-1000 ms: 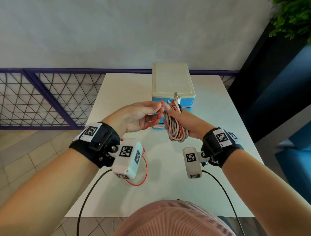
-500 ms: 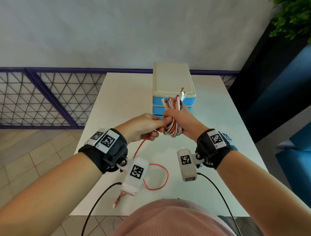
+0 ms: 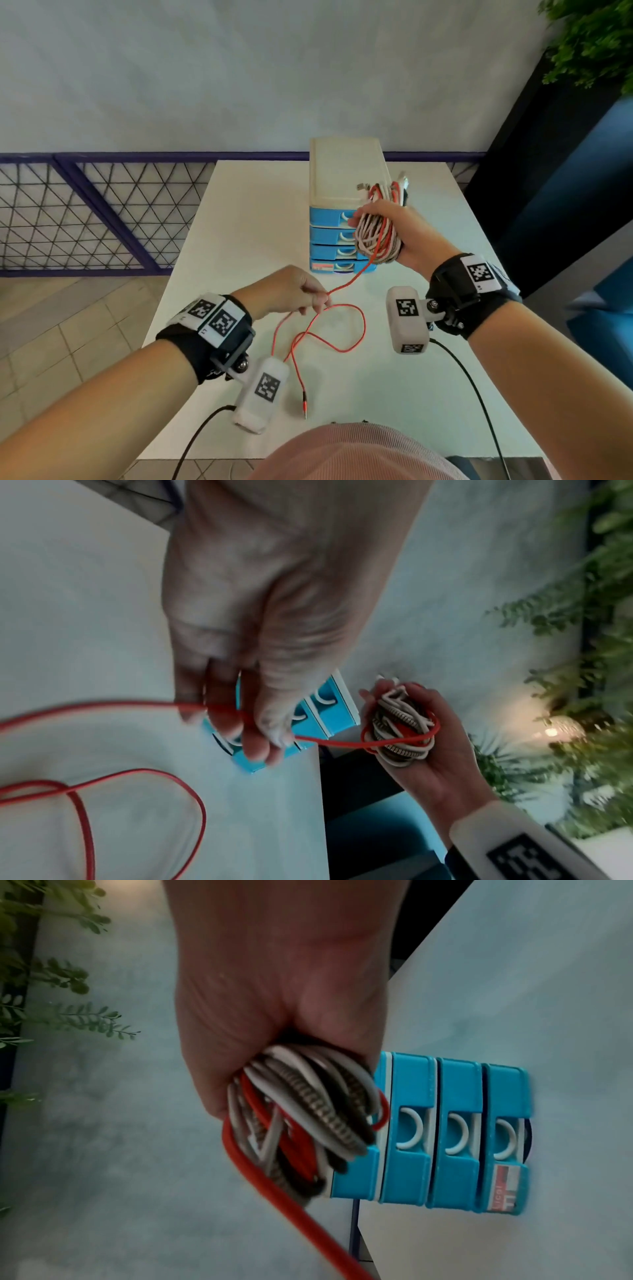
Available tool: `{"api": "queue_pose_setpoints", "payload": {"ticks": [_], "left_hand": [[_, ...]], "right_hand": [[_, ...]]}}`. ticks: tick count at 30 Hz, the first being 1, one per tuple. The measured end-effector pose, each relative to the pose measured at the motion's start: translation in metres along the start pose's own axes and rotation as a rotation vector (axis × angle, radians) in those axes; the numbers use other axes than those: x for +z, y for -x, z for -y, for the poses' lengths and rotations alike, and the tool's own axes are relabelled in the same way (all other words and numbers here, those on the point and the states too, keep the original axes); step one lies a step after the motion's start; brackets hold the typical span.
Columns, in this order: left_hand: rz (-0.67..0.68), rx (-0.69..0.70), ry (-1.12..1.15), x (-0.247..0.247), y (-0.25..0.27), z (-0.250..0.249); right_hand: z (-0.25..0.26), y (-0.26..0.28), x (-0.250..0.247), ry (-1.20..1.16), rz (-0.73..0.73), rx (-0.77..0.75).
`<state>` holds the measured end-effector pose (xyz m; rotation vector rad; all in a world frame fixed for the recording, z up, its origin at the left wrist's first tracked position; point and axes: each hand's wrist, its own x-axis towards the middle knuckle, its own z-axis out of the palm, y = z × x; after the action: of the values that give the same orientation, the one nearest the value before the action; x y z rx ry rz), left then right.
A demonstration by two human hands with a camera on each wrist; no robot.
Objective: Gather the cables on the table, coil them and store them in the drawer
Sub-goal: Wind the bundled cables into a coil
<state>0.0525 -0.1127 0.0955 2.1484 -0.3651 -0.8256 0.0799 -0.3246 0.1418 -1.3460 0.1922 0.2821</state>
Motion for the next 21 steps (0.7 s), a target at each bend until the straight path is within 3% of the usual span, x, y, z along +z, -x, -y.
{"api": "queue_pose_setpoints", "payload": {"ticks": [3,7,12,15,18,21], "left_hand": [[-0.318,0.05,-0.146,-0.007,-0.009,-0.008],[-0.514,0.131,-0.152,-0.013,-0.015,-0.016],[-0.567,0.218,-0.149,-0.008,-0.019,-0.027],[-0.625,0.251,-0.104,-0.005,-0.02,-0.032],[-0.634,0.236,-0.086,-0.006,-0.021,-0.033],[-0.553,0.159,-0.098,-0.01,-0.019,-0.031]], "right_hand": [[-0.004,0.006,0.001,0.178,0.036,0.04],[-0.012,0.007,0.0,0.382,0.025,0.062],[-0.02,0.006,0.004,0.471,0.077,0.087],[-0.022,0.009,0.007,0.379,0.153,0.13],[-0.022,0.012,0.009,0.297,0.201,0.156],[-0.024,0.013,0.009,0.376,0.216,0.155]]}}
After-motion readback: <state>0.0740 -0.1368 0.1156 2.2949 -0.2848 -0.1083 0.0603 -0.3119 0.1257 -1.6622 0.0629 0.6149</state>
